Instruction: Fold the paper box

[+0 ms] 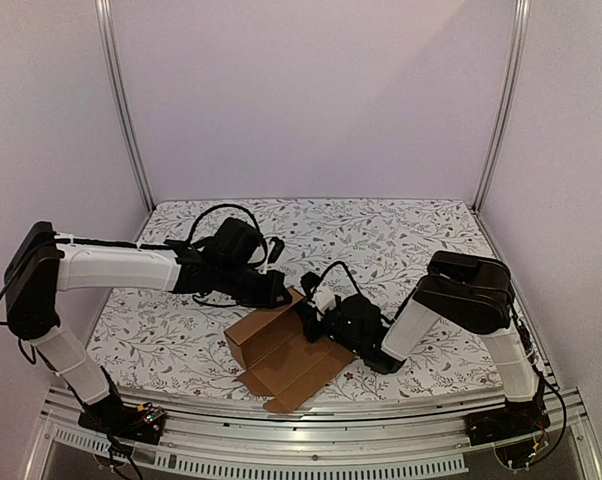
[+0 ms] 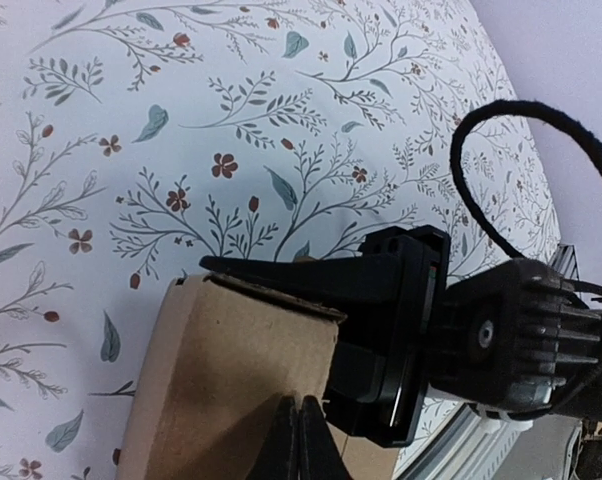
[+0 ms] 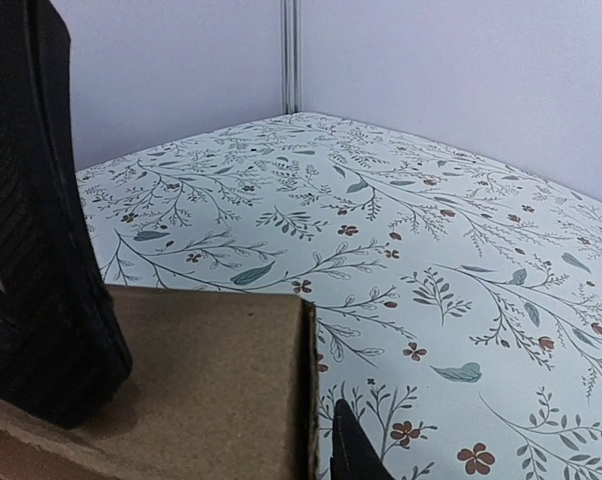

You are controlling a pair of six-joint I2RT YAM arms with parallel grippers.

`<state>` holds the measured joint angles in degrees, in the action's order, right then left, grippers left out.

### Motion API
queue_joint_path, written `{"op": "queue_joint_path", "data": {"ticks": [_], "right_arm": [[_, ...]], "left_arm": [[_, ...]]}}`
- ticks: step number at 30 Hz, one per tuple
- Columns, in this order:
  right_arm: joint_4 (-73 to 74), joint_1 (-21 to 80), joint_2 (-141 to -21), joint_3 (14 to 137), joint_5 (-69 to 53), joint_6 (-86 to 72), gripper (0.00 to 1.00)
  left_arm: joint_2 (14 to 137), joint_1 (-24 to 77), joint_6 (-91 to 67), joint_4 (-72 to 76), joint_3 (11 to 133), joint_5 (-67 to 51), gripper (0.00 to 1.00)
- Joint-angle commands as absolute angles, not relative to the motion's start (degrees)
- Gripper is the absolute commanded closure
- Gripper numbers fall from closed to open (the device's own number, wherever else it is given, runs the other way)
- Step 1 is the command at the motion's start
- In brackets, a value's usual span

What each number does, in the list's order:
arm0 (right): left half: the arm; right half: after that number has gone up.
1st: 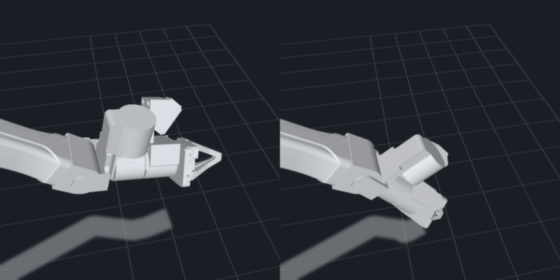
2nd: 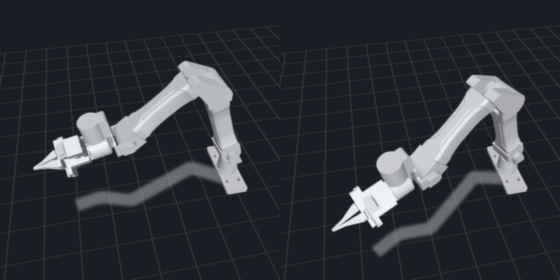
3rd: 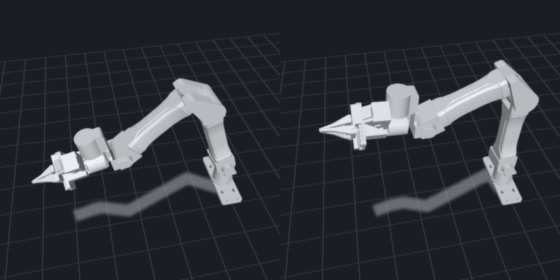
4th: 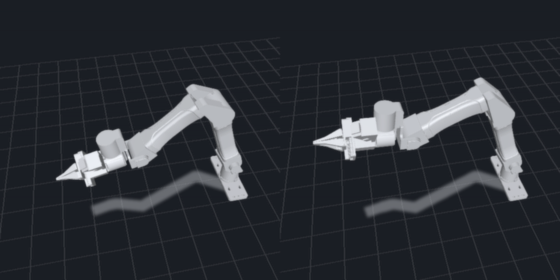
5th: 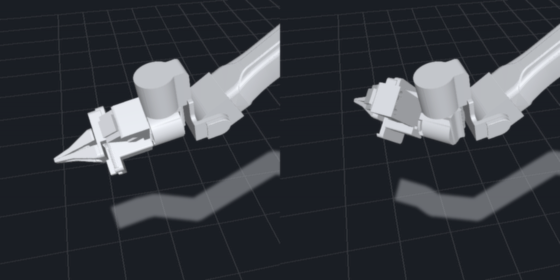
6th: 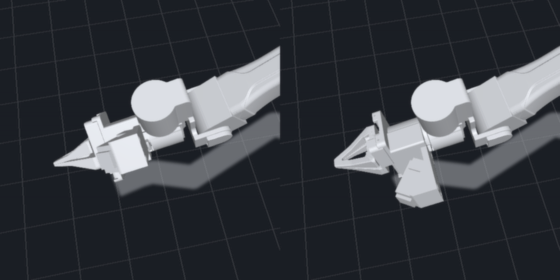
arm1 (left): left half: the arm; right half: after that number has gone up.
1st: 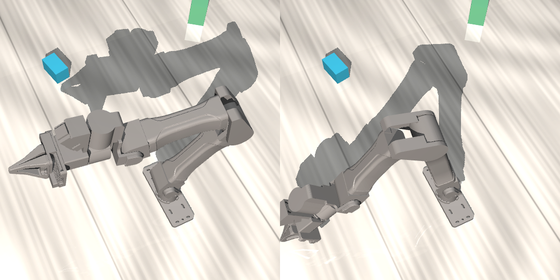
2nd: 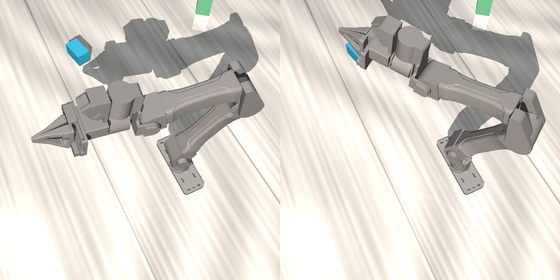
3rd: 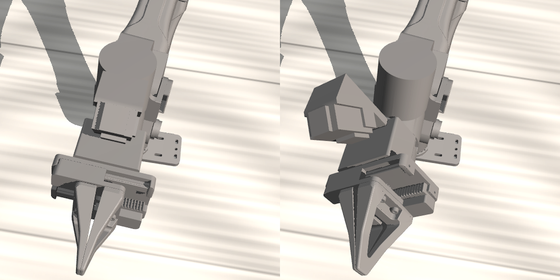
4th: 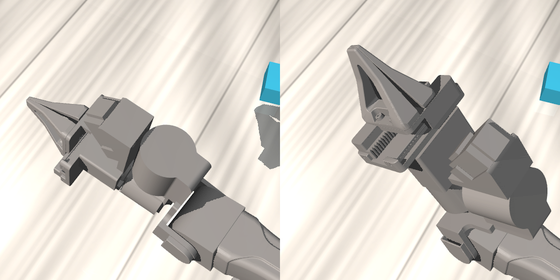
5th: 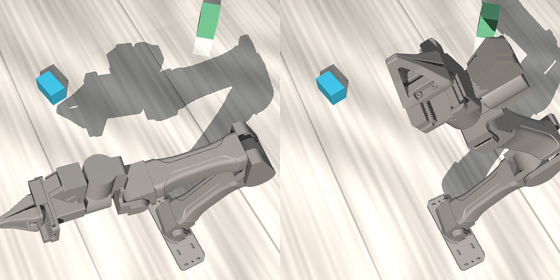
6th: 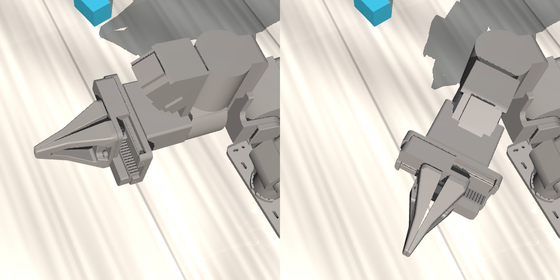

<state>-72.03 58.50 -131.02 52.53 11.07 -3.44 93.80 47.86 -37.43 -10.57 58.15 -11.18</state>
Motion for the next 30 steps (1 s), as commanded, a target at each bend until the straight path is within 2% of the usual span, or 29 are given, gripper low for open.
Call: {"op": "queue_joint_path", "data": {"ticks": [1, 6, 22, 30], "right_arm": [[-73.42, 59.05, -132.71, 53.04, 13.31, -3.65, 0.88], [-73.06, 59.16, -132.96, 53.16, 13.74, -3.37, 1.00], [-71.10, 62.18, -133.01, 53.44, 26.07, -3.62, 1.00], [-69.42, 62.70, -132.72, 53.34, 28.34, -3.61, 1.00]], "left_arm": [[95.00, 48.69, -37.84, -10.61, 59.58, -11.02, 1.00], [95.27, 48.85, -37.88, -10.72, 59.75, -11.19, 1.00], [95.77, 49.19, -38.52, -11.27, 60.12, -10.21, 1.00], [94.96, 49.46, -38.65, -11.97, 59.90, -9.04, 1.00]]}}
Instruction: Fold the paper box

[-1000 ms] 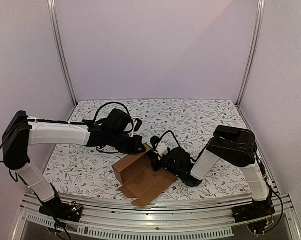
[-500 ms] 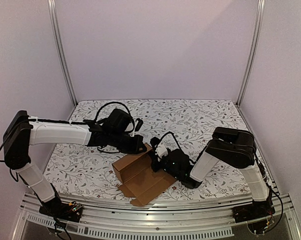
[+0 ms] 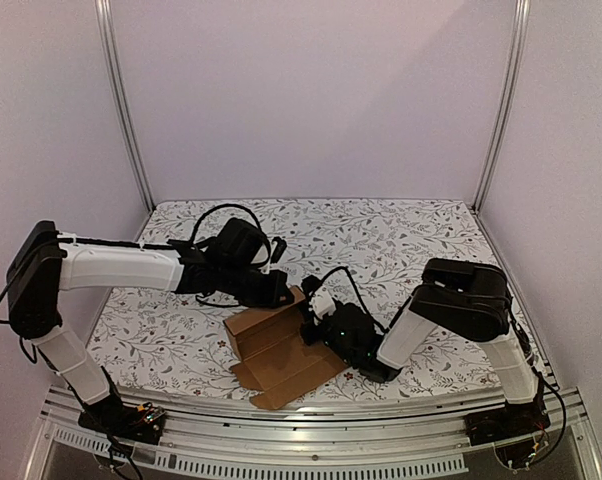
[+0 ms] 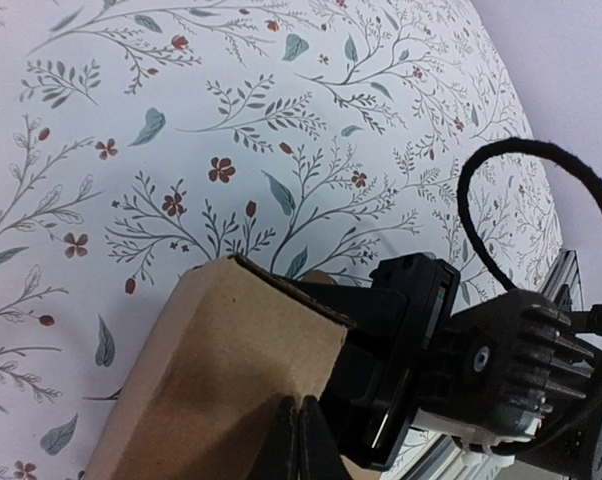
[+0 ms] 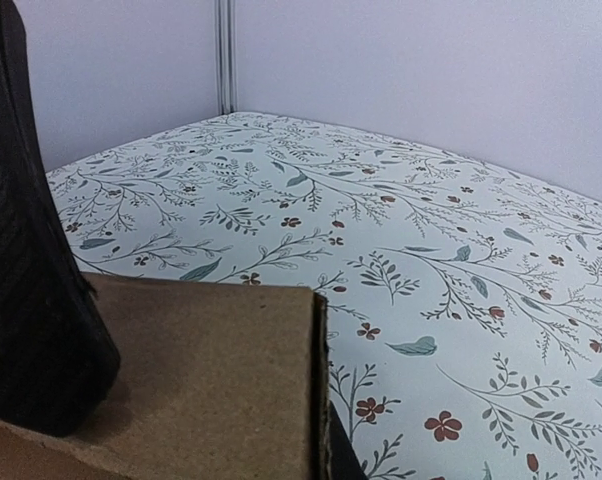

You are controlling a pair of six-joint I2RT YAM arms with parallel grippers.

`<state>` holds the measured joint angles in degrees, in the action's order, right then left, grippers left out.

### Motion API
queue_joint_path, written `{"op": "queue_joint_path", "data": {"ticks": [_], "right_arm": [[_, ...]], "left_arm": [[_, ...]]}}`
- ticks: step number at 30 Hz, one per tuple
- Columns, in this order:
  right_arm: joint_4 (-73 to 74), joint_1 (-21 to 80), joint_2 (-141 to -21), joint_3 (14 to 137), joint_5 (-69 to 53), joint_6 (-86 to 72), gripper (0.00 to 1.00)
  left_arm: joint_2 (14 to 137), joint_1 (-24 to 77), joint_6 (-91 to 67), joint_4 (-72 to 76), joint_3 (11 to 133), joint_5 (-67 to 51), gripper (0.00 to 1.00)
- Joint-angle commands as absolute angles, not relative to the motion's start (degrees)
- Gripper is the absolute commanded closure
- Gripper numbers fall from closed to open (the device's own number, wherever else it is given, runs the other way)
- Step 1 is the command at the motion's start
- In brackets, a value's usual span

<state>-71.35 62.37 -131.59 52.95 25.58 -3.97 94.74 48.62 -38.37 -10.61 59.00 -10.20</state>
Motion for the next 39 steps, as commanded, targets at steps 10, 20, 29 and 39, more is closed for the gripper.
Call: {"op": "queue_joint_path", "data": {"ticks": [10, 20, 29, 39], "right_arm": [[-72.86, 63.24, -131.35, 50.07, 24.89, -3.58, 1.00], [-76.29, 63.87, -130.38, 47.60, 20.77, -4.13, 1.00], [-76.73, 63.91, -130.56, 47.50, 19.86, -4.40, 1.00], [-74.51, 63.94, -130.69, 48.38, 22.87, -4.41, 1.00]], "left_arm": [[88.81, 44.43, -35.05, -17.96, 64.95, -5.63, 0.96], [100.11, 39.84, -35.28, -6.06, 59.79, -17.56, 1.00], [106.85, 39.90, -37.32, 5.44, 57.21, -27.95, 1.00], [108.90, 40.56, -38.94, 11.67, 55.31, -33.93, 1.00]]}}
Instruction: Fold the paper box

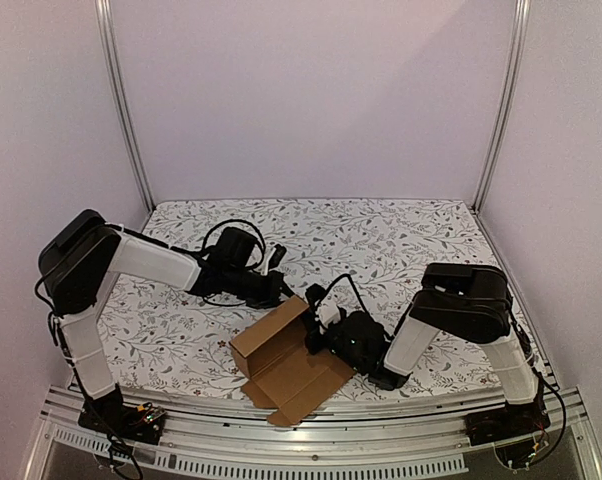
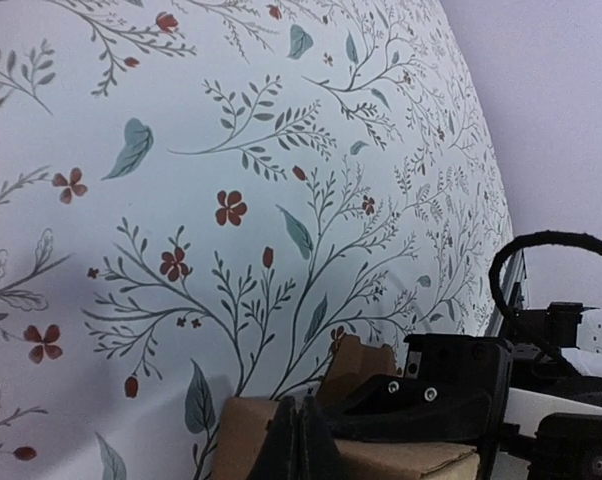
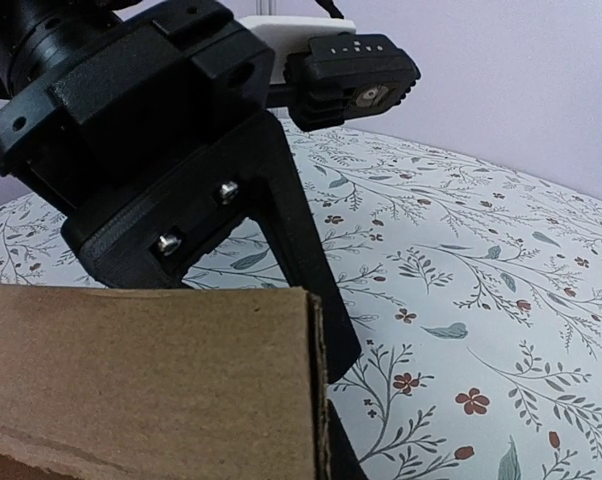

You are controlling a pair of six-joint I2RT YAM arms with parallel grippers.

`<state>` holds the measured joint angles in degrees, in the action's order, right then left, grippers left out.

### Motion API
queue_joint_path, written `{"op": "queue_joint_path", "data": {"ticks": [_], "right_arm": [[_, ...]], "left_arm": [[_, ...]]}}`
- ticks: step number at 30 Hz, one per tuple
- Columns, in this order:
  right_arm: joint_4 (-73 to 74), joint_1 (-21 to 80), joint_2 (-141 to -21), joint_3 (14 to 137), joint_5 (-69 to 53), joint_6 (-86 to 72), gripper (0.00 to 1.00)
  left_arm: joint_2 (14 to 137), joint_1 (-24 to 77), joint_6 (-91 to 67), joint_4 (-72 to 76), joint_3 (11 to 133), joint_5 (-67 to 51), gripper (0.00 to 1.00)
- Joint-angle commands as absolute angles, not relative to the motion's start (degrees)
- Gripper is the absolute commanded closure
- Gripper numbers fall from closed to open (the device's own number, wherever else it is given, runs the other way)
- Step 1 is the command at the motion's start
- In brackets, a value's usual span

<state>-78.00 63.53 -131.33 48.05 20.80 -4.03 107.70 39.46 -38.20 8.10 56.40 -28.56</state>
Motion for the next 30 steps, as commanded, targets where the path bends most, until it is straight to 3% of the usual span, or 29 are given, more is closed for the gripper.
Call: {"op": "queue_joint_path", "data": {"ticks": [1, 16, 25, 30], "right_arm": [[-74.00, 63.92, -130.57, 48.49, 23.46, -4.28, 1.00], [-66.05, 64.25, -129.47, 50.45, 32.51, -4.13, 1.00], [-68.24, 64.39, -129.59, 50.02, 29.99, -4.13, 1.00], [-68.65, 64.44, -129.48, 49.39, 29.04, -4.39, 0.95]], "left_arm": [[108.90, 40.60, -38.88, 11.73, 55.14, -34.12, 1.00], [108.50, 41.24, -39.58, 11.94, 52.50, -33.71, 1.00], [107.30, 41.22, -41.10, 11.83, 51.86, -32.40, 1.00], [105.75, 40.68, -42.40, 9.99, 51.62, -29.28, 1.00]]}}
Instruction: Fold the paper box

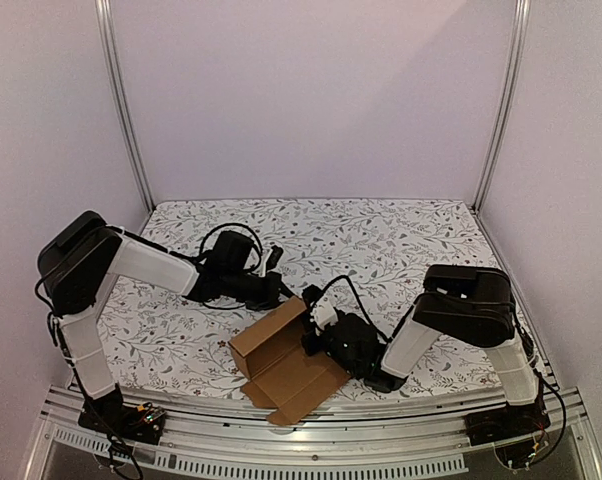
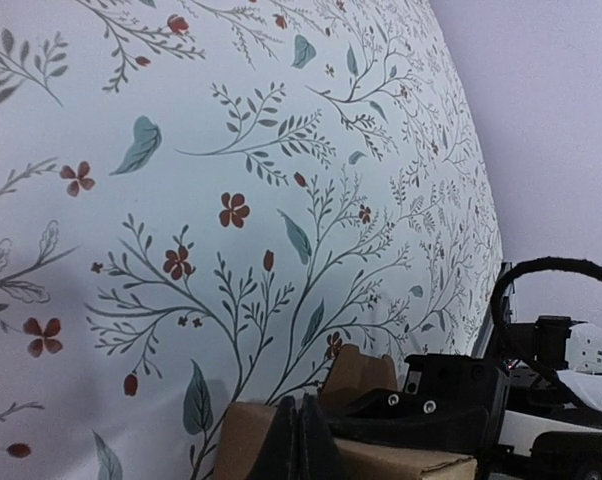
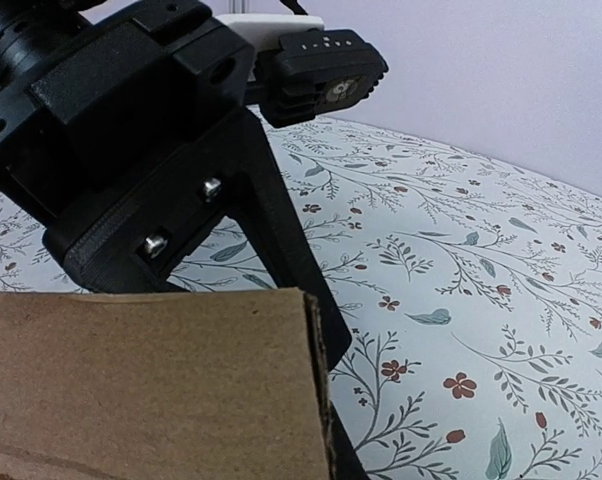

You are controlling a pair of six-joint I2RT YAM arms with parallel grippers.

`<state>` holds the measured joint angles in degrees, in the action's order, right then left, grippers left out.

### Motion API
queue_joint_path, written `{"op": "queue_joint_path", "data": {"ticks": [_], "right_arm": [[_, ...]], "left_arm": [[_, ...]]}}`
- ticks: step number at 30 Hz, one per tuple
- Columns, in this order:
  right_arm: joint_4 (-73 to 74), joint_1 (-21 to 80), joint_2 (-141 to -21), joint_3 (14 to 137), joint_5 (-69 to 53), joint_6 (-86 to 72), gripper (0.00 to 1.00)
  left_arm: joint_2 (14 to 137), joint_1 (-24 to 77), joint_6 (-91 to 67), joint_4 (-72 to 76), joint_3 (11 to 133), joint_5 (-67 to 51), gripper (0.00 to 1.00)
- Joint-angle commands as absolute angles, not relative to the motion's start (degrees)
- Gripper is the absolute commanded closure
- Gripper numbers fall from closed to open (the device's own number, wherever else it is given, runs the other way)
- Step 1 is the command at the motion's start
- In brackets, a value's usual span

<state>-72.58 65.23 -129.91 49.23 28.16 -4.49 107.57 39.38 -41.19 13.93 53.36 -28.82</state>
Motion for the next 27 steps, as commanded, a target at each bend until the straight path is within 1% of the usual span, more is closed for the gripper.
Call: {"op": "queue_joint_path", "data": {"ticks": [1, 7, 14, 21, 24, 27], "right_arm": [[-69.03, 64.44, -129.54, 49.19, 28.89, -4.32, 0.94], [-70.00, 64.43, -129.14, 48.06, 28.83, -3.66, 0.86], [-70.47, 64.45, -127.33, 46.52, 28.37, -2.75, 0.69], [-72.31, 64.46, -124.70, 43.12, 27.15, -2.34, 0.58], [-71.65, 64.44, -122.63, 41.65, 26.24, -2.05, 0.54], [-70.03, 64.49, -120.03, 40.08, 24.79, -2.09, 0.50]], "left_arm": [[105.26, 40.51, -42.54, 9.53, 51.53, -28.62, 1.00], [102.49, 39.80, -40.52, 3.44, 53.26, -24.67, 0.96], [100.31, 39.13, -38.33, -3.48, 55.00, -20.85, 0.93], [98.28, 38.26, -36.67, -8.79, 55.82, -16.55, 0.88], [97.05, 37.98, -36.00, -10.68, 56.34, -15.05, 0.88], [95.87, 37.88, -35.06, -13.75, 57.75, -12.95, 0.85]]}}
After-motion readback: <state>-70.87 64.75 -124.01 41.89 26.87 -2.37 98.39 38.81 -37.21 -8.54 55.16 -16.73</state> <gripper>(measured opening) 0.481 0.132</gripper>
